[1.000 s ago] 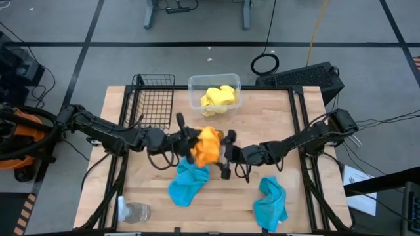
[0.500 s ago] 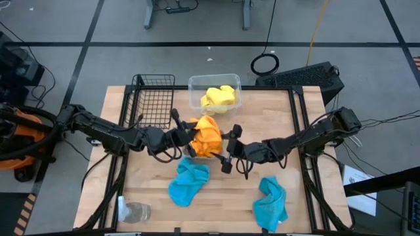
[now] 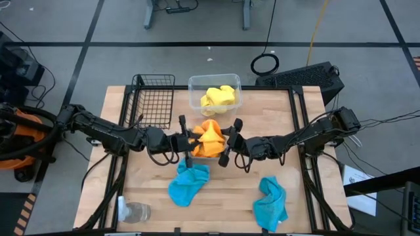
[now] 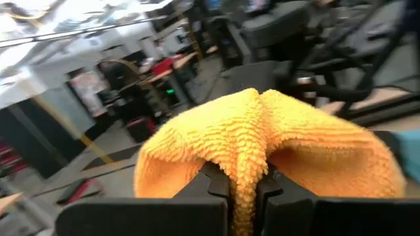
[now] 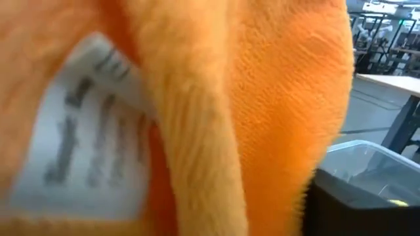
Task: Sort microfiber towel by color & place in baskets
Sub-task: Put the orange microfiber cloth into the gray bin
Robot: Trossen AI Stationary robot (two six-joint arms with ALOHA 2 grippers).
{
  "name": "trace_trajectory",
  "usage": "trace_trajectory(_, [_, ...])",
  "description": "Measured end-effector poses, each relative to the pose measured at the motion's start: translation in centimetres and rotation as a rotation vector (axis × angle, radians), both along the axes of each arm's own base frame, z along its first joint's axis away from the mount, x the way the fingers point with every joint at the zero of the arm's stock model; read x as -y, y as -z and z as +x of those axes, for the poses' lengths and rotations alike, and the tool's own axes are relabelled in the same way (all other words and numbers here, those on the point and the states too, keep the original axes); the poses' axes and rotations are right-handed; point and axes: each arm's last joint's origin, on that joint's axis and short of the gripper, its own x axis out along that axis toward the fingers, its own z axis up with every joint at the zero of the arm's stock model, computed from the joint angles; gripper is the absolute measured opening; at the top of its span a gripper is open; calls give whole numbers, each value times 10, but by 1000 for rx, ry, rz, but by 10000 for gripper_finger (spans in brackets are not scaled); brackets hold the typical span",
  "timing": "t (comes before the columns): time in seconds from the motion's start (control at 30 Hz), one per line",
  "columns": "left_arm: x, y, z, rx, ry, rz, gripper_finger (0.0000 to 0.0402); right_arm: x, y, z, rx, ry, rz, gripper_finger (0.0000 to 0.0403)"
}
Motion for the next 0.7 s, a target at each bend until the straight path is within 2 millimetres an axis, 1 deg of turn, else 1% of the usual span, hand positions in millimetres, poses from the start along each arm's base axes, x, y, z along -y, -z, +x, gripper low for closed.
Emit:
trace_trajectory(0.1, [2, 3, 0, -30, 61, -16, 20, 0, 0, 0, -10, -3, -22, 156])
trace_trajectory(0.23, [2, 6, 0, -53, 71, -35, 27, 0, 0, 0, -28, -7, -63, 47])
trace_trajectory(0.27, [2, 7, 0, -61, 70, -33, 28, 0, 0, 0, -35, -9, -78, 25])
trace_trajectory(0.3, [2, 8, 0, -74, 70, -34, 29, 0, 0, 0, -42, -9, -94, 14])
trace_trajectory(0.4, [2, 13, -1, -119, 70, -79, 32, 1, -1, -2, -51, 28, -115, 17])
trace_trajectory(0.5, [2, 20, -2, -184, 70, -125, 51, 3, -8, -6, -63, 79, -160, 14])
trace_trajectory(0.6, [2, 24, -3, -224, 90, -126, 91, 5, -14, -11, -75, 87, -183, 4])
trace_trajectory(0.7, [6, 22, -3, -212, 124, -135, 139, 6, -18, -15, -88, 86, -187, 6])
